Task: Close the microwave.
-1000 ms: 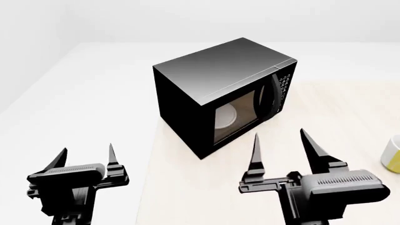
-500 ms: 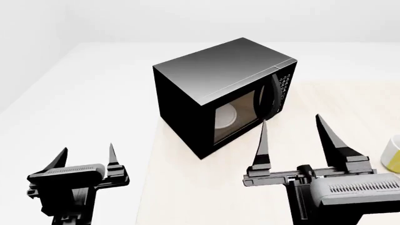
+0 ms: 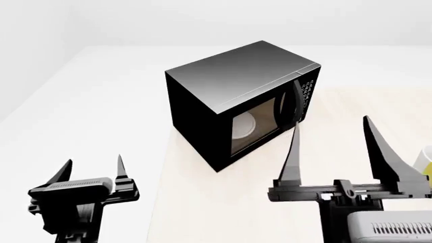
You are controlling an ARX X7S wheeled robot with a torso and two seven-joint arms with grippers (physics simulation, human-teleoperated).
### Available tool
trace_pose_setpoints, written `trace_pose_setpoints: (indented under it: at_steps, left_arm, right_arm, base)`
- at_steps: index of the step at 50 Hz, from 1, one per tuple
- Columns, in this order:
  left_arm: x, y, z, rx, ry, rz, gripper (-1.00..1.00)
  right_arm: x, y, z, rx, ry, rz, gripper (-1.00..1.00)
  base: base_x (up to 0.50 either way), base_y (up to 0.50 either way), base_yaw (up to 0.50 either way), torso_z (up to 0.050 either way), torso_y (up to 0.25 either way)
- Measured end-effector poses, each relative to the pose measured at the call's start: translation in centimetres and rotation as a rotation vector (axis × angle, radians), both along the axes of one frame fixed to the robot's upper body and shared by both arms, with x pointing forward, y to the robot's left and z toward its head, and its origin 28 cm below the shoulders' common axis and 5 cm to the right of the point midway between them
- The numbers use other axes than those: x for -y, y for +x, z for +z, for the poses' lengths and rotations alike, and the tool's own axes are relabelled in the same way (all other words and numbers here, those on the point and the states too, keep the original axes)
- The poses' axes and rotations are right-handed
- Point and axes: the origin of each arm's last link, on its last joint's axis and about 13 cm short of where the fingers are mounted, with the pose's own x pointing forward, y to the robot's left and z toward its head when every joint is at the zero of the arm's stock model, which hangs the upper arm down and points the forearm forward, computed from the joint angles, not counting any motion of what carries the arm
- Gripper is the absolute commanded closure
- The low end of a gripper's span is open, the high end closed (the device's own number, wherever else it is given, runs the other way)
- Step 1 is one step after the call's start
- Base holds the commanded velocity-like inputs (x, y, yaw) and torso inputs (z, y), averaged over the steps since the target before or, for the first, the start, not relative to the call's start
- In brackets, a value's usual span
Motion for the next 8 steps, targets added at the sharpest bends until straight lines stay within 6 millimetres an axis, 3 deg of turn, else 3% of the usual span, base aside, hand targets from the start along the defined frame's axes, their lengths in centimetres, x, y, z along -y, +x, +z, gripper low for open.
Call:
trace_pose_setpoints:
  at_steps: [8]
  left_arm:
    - [-0.01, -0.25, 0.24, 0.009, -0.002, -0.003, -1.00]
  right_arm:
    - [0.00, -0.32, 0.28, 0.041, -0.013, -0.008, -1.00]
  base:
    - [0.00, 0.00, 0.00, 0.000, 0.000]
